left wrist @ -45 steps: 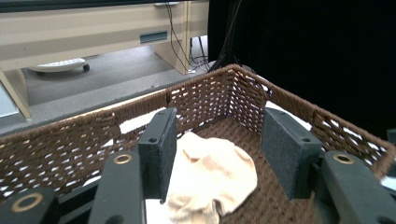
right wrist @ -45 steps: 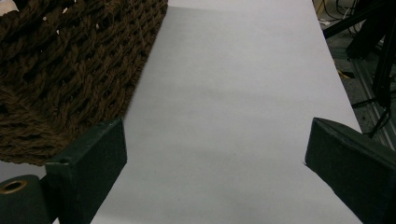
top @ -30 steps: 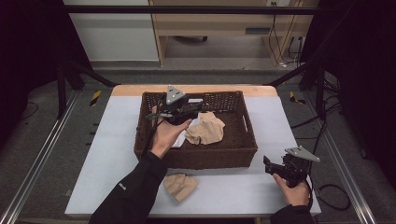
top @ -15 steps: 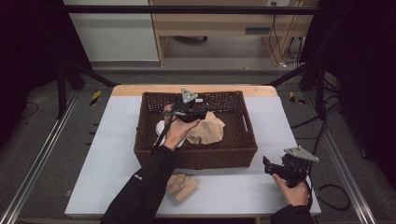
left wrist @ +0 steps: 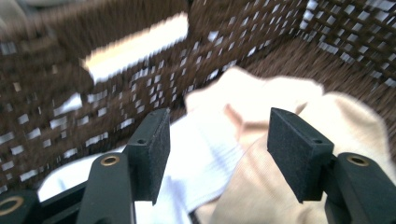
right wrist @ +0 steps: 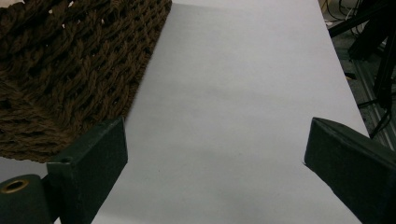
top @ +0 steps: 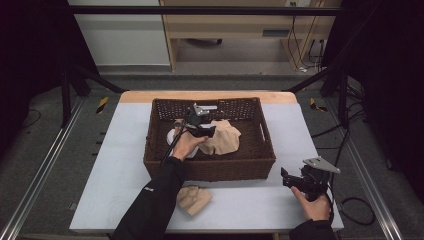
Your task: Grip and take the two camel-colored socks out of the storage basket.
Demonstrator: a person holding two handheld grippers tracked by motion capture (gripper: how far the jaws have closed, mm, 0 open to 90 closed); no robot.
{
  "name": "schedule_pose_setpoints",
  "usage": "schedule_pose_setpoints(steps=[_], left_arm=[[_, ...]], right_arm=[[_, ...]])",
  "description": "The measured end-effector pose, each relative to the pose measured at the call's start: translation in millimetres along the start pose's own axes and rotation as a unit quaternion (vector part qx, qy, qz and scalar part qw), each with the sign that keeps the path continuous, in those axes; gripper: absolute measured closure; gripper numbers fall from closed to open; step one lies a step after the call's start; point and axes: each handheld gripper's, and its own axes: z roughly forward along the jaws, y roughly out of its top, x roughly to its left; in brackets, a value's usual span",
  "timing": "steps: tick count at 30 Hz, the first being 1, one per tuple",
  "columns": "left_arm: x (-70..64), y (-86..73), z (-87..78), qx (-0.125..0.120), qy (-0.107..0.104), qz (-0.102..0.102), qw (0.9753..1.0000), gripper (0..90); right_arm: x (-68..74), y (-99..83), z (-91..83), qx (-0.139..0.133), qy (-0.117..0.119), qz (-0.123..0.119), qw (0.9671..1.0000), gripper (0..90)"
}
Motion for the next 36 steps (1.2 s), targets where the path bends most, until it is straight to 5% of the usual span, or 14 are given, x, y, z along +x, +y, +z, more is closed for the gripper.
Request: schedule_pose_setpoints(steps=[12, 21, 26, 29, 33, 35, 36], left_arm=[[-1.3, -6.7, 9.4, 0.035, -0.016, 0.015, 0.9992, 41.1], [-6.8, -7.8, 8.7, 0.082, -0.043, 0.032, 0.9951, 71.4], [-7.5, -4.9, 4.0, 0.085, -0.044, 0.026, 0.9951, 85.6], [-7.6, -1.5, -2.8, 0.069, -0.043, 0.026, 0.9963, 86.2], [-8.3, 5.8, -23.7, 0.01, -0.053, 0.022, 0.9983, 86.5], [-8.0, 6.4, -27.2, 0.0, -0.055, 0.022, 0.9982, 86.7], [-8.1, 8.6, -37.7, -0.027, -0.057, 0.019, 0.9978, 86.7]], right_arm=[[0.3, -0.3, 0.4, 0.003, 0.0, 0.0, 1.0, 6.3], [0.3, 0.0, 0.2, 0.001, -0.001, -0.002, 1.0, 6.4], [-0.3, 0.0, 0.1, 0.001, -0.001, -0.001, 1.0, 6.5], [-0.4, 0.2, -0.2, 0.001, -0.002, 0.0, 1.0, 6.4], [-0.1, 0.4, -0.2, 0.001, -0.002, -0.001, 1.0, 6.5], [0.1, 0.4, -0.2, 0.002, -0.003, 0.0, 1.0, 6.5], [0.3, 0.4, -0.1, 0.002, -0.004, -0.001, 1.0, 6.5]])
